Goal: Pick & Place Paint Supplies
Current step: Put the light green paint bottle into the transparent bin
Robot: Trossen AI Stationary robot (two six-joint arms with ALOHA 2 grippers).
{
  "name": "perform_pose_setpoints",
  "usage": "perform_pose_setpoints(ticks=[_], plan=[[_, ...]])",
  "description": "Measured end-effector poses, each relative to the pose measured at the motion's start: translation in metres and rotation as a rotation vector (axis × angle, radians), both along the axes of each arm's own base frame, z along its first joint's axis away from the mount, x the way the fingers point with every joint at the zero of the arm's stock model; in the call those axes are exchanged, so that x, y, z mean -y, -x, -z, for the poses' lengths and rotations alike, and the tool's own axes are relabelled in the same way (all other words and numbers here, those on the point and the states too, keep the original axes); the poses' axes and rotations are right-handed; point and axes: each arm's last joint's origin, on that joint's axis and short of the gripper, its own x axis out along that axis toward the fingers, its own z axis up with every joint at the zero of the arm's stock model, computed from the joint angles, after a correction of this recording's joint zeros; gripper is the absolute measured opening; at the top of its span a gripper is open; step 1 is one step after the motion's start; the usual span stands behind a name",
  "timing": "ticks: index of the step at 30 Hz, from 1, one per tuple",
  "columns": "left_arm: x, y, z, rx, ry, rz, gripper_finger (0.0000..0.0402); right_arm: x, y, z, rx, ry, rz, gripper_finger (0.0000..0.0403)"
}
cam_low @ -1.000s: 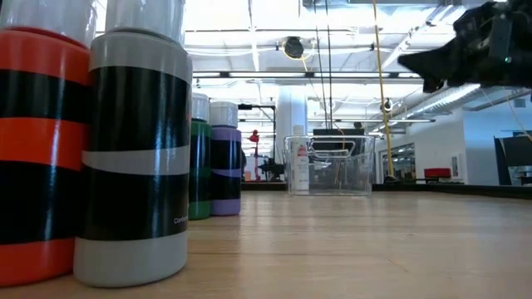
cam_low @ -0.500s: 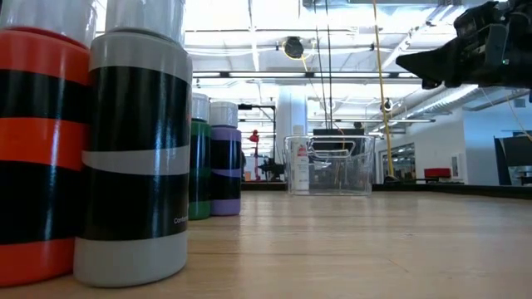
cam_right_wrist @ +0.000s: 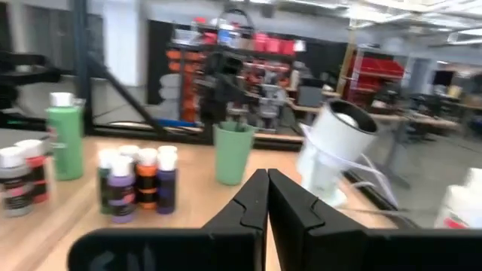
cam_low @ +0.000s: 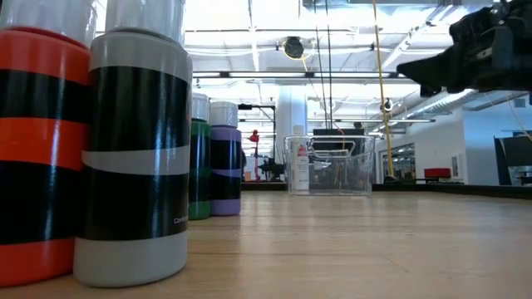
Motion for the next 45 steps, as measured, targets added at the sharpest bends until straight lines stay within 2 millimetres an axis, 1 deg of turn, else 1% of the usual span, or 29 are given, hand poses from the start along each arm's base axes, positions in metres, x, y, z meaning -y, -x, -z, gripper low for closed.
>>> perform_pose_setpoints(ticks=[4, 10, 13, 18, 20, 23, 26, 28, 30, 32, 34, 36, 37, 39, 42, 45], plan=[[0.0, 0.0, 0.0, 0.012, 0.023, 0.004, 0.0021, -0.003, 0.0, -0.004, 0.034, 0.055, -0.078, 0.0004], [0.002, -0.001, 0.0, 0.004, -0.001, 0.062, 0.0021, -0.005, 0.001, -0.007, 0.067, 0.052, -0.152, 0.0004], [0.004, -0.001, 0.0, -0.002, -0.026, 0.135, 0.0021, -0.005, 0.002, -0.01, 0.097, 0.045, -0.155, 0.0004], [0.01, -0.005, -0.007, 0.06, -0.018, 0.19, 0.0021, -0.005, 0.002, -0.011, 0.11, 0.136, -0.141, 0.0004], [0.015, -0.007, -0.009, 0.05, -0.019, 0.227, 0.0018, -0.005, 0.002, -0.011, 0.111, 0.157, -0.137, 0.0004], [0.026, -0.012, -0.025, 0.01, -0.053, 0.284, 0.0004, -0.005, 0.002, -0.011, 0.112, 0.184, -0.133, 0.0004], [0.039, -0.017, -0.044, -0.048, -0.122, 0.363, 0.0007, -0.005, 0.002, -0.01, 0.105, 0.197, -0.131, 0.0004], [0.048, -0.02, -0.062, -0.071, -0.186, 0.379, 0.0008, -0.005, 0.002, -0.009, 0.096, 0.199, -0.131, 0.0004], [0.054, -0.021, -0.081, -0.119, -0.224, 0.353, 0.0004, -0.005, 0.001, -0.008, 0.085, 0.194, -0.131, 0.0004], [0.058, -0.019, -0.099, -0.177, -0.207, 0.317, 0.0002, -0.005, 0.001, -0.008, 0.084, 0.191, -0.131, 0.0004], [0.062, -0.018, -0.111, -0.247, -0.149, 0.319, 0.0008, -0.005, 0.002, -0.009, 0.093, 0.176, -0.133, 0.0004], [0.068, -0.018, -0.116, -0.309, -0.085, 0.343, 0.0017, -0.005, 0.002, -0.01, 0.095, 0.155, -0.136, 0.0004], [0.072, -0.019, -0.116, -0.339, -0.063, 0.358, 0.0019, -0.005, 0.002, -0.01, 0.096, 0.142, -0.139, 0.0004], [0.083, -0.023, -0.114, -0.391, -0.072, 0.394, 0.0017, -0.005, 0.002, -0.011, 0.109, 0.129, -0.141, 0.0004], [0.102, -0.026, -0.115, -0.461, -0.095, 0.47, 0.0004, -0.005, 0.003, -0.013, 0.131, 0.127, -0.142, 0.0004], [0.121, -0.029, -0.12, -0.509, -0.062, 0.489, 0.0006, -0.005, 0.003, -0.014, 0.14, 0.129, -0.139, 0.0004]])
